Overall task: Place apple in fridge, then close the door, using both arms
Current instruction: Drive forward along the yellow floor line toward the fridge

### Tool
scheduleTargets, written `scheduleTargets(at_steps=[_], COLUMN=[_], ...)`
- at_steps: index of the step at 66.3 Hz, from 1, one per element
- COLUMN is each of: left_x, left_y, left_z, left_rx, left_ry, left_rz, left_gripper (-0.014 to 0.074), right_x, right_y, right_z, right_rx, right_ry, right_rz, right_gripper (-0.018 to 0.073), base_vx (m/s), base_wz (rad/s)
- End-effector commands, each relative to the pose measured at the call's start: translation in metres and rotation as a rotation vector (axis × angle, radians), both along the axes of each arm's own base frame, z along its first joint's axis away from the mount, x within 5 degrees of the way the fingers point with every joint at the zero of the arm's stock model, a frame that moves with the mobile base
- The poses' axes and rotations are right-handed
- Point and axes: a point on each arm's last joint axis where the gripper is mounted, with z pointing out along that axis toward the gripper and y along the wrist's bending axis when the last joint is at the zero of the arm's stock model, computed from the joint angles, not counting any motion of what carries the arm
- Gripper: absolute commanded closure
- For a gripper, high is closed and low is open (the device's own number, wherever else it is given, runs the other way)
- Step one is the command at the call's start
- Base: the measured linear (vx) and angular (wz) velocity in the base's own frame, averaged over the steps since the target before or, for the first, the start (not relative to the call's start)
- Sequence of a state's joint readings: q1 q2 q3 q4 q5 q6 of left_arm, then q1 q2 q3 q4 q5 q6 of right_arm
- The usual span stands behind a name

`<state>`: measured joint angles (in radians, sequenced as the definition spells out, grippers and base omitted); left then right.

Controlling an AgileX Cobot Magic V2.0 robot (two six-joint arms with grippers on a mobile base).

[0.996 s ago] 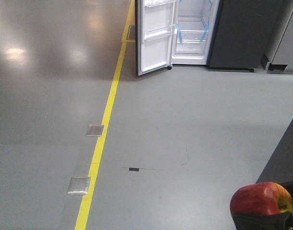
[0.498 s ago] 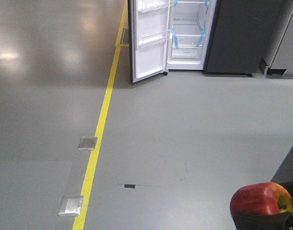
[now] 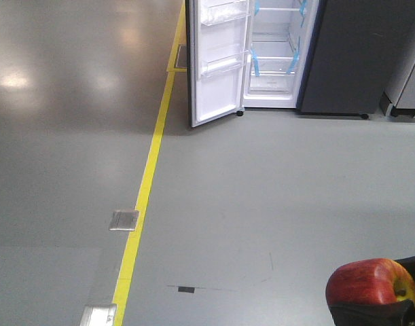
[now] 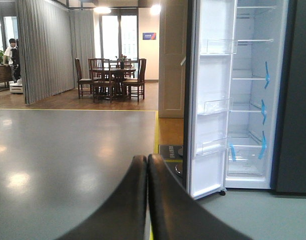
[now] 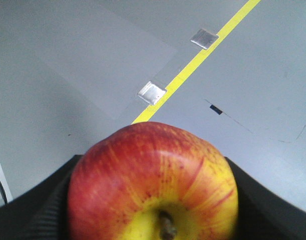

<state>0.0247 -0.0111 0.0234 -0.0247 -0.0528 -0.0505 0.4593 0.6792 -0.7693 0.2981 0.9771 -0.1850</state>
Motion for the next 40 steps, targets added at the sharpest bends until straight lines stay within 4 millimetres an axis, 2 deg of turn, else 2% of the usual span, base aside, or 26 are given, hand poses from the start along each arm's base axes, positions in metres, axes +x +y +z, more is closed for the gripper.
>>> scheduleTargets(at_steps=[1,40], left_x=[-0.0007,-0.0007], left_y=[-0.0001,-0.0001], left_z=[-0.0024,-0.0024], left_rx=[-0.015,-0.015], left_ry=[-0.059,-0.059], left_rz=[-0.006,-0.006], left_gripper=[0.0602,0.0602], right_x=[0.0022,0.0022], right_y=[0.0019,0.0019], right_z=[0.0123,0.0123], right_rx=[0.05,0.05], right_ry=[-0.069,-0.069], right_rz=[-0.004,-0.004], right_gripper=[0.0373,0.0373], base_vx=[0.25,0.24], base_wz=[0.02,-0.01])
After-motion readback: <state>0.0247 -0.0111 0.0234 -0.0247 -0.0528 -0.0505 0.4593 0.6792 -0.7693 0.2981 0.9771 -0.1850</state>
